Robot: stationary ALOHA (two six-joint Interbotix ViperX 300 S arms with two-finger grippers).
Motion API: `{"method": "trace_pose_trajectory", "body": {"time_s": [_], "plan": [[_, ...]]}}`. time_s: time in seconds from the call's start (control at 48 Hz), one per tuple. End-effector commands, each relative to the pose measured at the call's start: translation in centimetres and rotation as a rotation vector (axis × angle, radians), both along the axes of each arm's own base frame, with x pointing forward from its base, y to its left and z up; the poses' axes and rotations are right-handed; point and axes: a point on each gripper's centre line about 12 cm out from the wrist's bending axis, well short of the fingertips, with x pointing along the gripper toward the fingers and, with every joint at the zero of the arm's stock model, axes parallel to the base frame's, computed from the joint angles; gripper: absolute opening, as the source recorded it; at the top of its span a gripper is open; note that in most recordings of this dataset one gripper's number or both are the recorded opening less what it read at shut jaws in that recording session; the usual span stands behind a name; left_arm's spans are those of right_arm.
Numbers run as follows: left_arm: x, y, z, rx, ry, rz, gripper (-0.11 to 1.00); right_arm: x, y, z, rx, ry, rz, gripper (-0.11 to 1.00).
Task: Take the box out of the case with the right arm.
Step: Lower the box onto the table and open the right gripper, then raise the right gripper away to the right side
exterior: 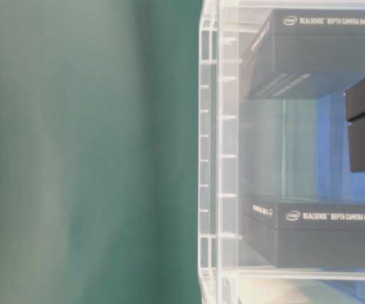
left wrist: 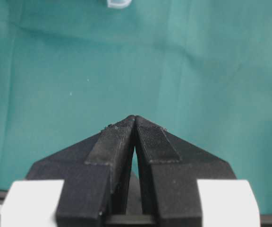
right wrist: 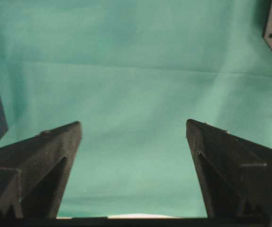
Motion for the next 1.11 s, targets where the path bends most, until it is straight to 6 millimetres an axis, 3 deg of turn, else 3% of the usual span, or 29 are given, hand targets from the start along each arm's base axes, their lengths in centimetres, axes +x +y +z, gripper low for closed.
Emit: {"method": "trace_pose_trajectory", "body": {"time_s": [0.0,0.229,0.751,0.897,1.084], "plan": [[0.3,0.0,0.5,0.003,-0.014,-0.002,0.0,-0.2,-0.1,0.7,0.0,-0.029,0.011,0.89],[0.2,0.0,0.4,0.003,-0.012,-0.003,0.0,0.2,-2.5,0.7,-0.033,-0.028,0.009,0.89],[0.3,0.0,0.5,0.003,-0.014,-0.002,0.0,-0.5,-13.2,1.0,-0.081,-0.014,0.047,0.89],[0.3,0.0,0.4,0.003,-0.012,-0.002,0.0,-0.6,-14.6,0.8,-0.083,-0.013,0.047,0.89],[0.3,0.0,0.4,0.003,-0.012,-0.002,0.0,-0.3,-14.8,0.6,-0.084,-0.019,0.044,0.89]]}}
